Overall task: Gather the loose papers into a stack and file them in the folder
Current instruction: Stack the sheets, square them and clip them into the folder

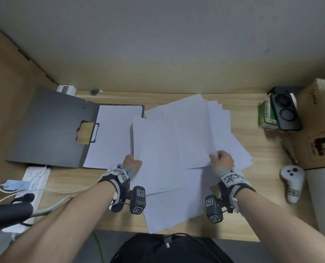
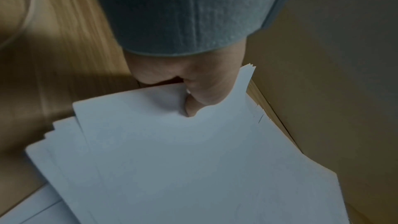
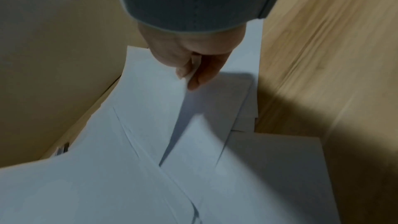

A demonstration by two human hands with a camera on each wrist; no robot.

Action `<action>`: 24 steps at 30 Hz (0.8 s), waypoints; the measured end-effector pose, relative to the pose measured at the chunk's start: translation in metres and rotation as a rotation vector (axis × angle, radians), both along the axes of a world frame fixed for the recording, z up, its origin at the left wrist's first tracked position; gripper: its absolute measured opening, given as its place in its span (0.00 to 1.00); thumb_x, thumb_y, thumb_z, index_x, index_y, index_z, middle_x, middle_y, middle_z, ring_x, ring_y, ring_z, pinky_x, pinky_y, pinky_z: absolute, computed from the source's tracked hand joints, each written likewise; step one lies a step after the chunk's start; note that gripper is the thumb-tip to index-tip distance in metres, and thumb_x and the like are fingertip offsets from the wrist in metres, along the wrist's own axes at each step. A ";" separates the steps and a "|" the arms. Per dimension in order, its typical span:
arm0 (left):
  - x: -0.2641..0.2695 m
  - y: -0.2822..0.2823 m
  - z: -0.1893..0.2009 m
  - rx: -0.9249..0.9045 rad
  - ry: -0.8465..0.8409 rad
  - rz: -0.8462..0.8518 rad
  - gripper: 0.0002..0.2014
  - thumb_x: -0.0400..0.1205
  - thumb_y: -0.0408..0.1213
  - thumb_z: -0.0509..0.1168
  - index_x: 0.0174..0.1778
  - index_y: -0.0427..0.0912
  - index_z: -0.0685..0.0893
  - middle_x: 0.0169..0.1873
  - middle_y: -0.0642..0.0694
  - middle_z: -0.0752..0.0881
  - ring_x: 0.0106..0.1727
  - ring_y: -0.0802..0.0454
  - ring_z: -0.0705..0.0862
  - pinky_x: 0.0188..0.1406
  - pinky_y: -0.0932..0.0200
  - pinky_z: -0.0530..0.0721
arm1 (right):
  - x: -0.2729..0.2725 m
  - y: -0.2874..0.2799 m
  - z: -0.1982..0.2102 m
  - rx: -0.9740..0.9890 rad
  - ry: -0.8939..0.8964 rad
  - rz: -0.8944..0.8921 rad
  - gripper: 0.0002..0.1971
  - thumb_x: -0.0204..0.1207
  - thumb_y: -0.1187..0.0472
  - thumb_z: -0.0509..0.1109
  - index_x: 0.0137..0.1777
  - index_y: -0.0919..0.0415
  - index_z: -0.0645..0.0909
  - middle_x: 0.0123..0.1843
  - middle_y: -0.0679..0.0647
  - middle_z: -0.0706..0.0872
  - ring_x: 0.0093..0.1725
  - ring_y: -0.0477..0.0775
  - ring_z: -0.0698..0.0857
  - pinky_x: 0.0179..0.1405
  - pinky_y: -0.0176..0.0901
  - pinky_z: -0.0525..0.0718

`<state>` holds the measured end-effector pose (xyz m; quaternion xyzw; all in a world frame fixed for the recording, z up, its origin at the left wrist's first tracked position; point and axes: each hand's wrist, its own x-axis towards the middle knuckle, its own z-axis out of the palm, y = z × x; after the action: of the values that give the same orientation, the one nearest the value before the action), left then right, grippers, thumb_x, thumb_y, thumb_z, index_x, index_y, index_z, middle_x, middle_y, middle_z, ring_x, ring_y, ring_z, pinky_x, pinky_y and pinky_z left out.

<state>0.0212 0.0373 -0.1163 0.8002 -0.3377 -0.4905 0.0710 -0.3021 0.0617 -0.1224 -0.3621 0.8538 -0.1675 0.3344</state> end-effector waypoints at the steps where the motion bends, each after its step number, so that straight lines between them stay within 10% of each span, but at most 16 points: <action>1: -0.001 -0.002 0.003 0.002 -0.032 -0.005 0.10 0.80 0.25 0.59 0.32 0.36 0.74 0.30 0.45 0.76 0.33 0.47 0.79 0.27 0.63 0.68 | -0.005 -0.002 0.001 -0.050 -0.007 -0.090 0.07 0.78 0.58 0.65 0.45 0.61 0.80 0.41 0.61 0.86 0.42 0.64 0.80 0.40 0.48 0.73; 4: -0.009 -0.009 0.013 0.007 -0.089 -0.036 0.11 0.81 0.25 0.58 0.55 0.24 0.81 0.50 0.33 0.86 0.58 0.36 0.85 0.41 0.60 0.72 | -0.025 -0.012 0.006 -0.185 -0.082 -0.409 0.11 0.82 0.59 0.59 0.58 0.62 0.78 0.46 0.66 0.87 0.47 0.67 0.86 0.48 0.54 0.81; 7: -0.015 -0.014 0.020 0.026 -0.129 -0.052 0.09 0.82 0.25 0.57 0.54 0.25 0.78 0.63 0.32 0.82 0.64 0.35 0.82 0.48 0.57 0.75 | -0.040 -0.018 0.014 -0.262 -0.126 -0.530 0.13 0.82 0.57 0.60 0.61 0.61 0.77 0.45 0.64 0.86 0.44 0.64 0.87 0.51 0.59 0.85; 11: -0.026 -0.017 0.027 0.022 -0.069 -0.019 0.17 0.83 0.25 0.55 0.68 0.27 0.75 0.65 0.33 0.81 0.65 0.35 0.81 0.64 0.49 0.79 | -0.032 -0.011 0.013 -0.265 -0.248 -0.277 0.08 0.77 0.59 0.65 0.47 0.64 0.81 0.27 0.57 0.83 0.27 0.58 0.83 0.41 0.60 0.87; 16: -0.036 -0.012 0.029 0.004 0.059 0.063 0.20 0.81 0.26 0.55 0.71 0.30 0.73 0.62 0.35 0.81 0.63 0.35 0.80 0.62 0.49 0.77 | 0.004 0.011 -0.002 -0.086 -0.378 0.043 0.05 0.73 0.61 0.76 0.40 0.59 0.82 0.33 0.54 0.82 0.32 0.53 0.82 0.40 0.53 0.86; 19: -0.037 -0.004 0.027 -0.020 0.231 0.140 0.14 0.87 0.41 0.52 0.63 0.38 0.75 0.54 0.40 0.78 0.56 0.43 0.76 0.57 0.51 0.76 | 0.021 0.021 -0.014 0.045 -0.341 0.216 0.12 0.68 0.57 0.79 0.31 0.54 0.79 0.29 0.49 0.78 0.31 0.52 0.77 0.34 0.45 0.79; 24: -0.037 0.007 -0.001 0.013 0.474 0.329 0.55 0.66 0.78 0.58 0.82 0.44 0.60 0.79 0.45 0.67 0.78 0.39 0.69 0.73 0.43 0.72 | 0.035 0.028 -0.023 0.125 -0.318 0.308 0.17 0.63 0.58 0.80 0.26 0.54 0.72 0.26 0.47 0.73 0.30 0.52 0.73 0.33 0.41 0.72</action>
<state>-0.0156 0.0440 -0.1175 0.7077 -0.1743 -0.6478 0.2215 -0.2671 0.0893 -0.1458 -0.4358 0.7337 -0.1163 0.5082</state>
